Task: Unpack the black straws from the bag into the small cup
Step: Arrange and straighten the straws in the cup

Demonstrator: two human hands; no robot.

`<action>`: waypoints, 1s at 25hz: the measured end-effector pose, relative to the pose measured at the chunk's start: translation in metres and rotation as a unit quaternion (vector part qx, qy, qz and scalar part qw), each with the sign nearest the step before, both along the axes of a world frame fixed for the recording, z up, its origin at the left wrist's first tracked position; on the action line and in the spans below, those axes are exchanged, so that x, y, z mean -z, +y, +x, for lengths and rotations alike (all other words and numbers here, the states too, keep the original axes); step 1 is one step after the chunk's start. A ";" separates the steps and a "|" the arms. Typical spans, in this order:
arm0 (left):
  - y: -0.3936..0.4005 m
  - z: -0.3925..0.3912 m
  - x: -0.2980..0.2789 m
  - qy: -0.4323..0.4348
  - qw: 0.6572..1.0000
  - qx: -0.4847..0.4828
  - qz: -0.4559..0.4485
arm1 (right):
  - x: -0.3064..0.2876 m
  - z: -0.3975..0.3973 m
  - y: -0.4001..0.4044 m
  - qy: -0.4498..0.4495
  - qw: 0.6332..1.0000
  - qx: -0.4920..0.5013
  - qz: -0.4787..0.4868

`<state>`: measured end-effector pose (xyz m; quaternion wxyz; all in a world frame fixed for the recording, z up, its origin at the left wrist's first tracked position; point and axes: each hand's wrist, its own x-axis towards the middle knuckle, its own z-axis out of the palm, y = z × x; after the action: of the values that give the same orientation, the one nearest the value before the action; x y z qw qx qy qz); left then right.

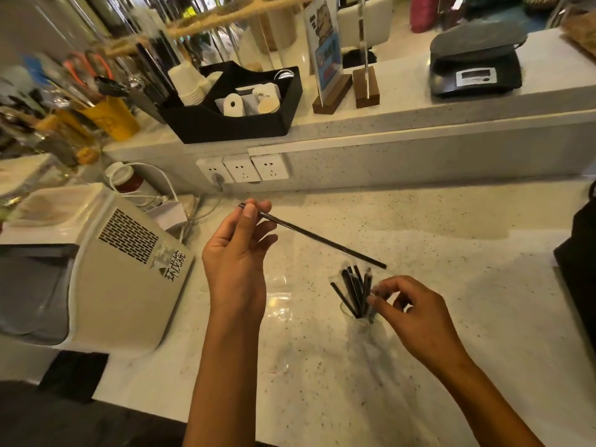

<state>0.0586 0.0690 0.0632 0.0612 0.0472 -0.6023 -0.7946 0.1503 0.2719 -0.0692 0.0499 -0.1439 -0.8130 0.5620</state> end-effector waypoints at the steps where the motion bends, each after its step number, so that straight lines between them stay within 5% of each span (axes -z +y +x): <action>1: 0.000 0.002 0.001 0.000 1.000 0.006 0.008 | -0.002 0.001 0.000 0.004 1.000 0.002 0.004; 5: 0.011 0.013 0.010 -0.016 0.999 0.028 0.001 | -0.015 0.004 0.005 0.028 0.999 0.028 0.001; 12: 0.028 0.025 0.025 -0.027 0.997 0.037 -0.059 | -0.039 0.010 0.021 0.050 0.978 0.079 -0.185; 18: 0.026 0.027 0.030 -0.038 0.994 0.081 -0.064 | -0.055 0.013 0.037 0.080 0.860 0.049 -0.502; 21: 0.021 0.029 0.036 -0.039 0.990 0.117 -0.074 | -0.062 0.014 0.041 0.100 0.850 0.059 -0.514; 25: 0.015 0.028 0.050 -0.060 0.983 0.131 -0.111 | -0.074 0.017 0.040 0.098 0.894 0.100 -0.426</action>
<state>0.0870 0.0845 0.0136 -0.0751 0.0082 -0.6901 -0.7197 0.1668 0.3123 0.0048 0.1193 -0.1760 -0.4684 0.8576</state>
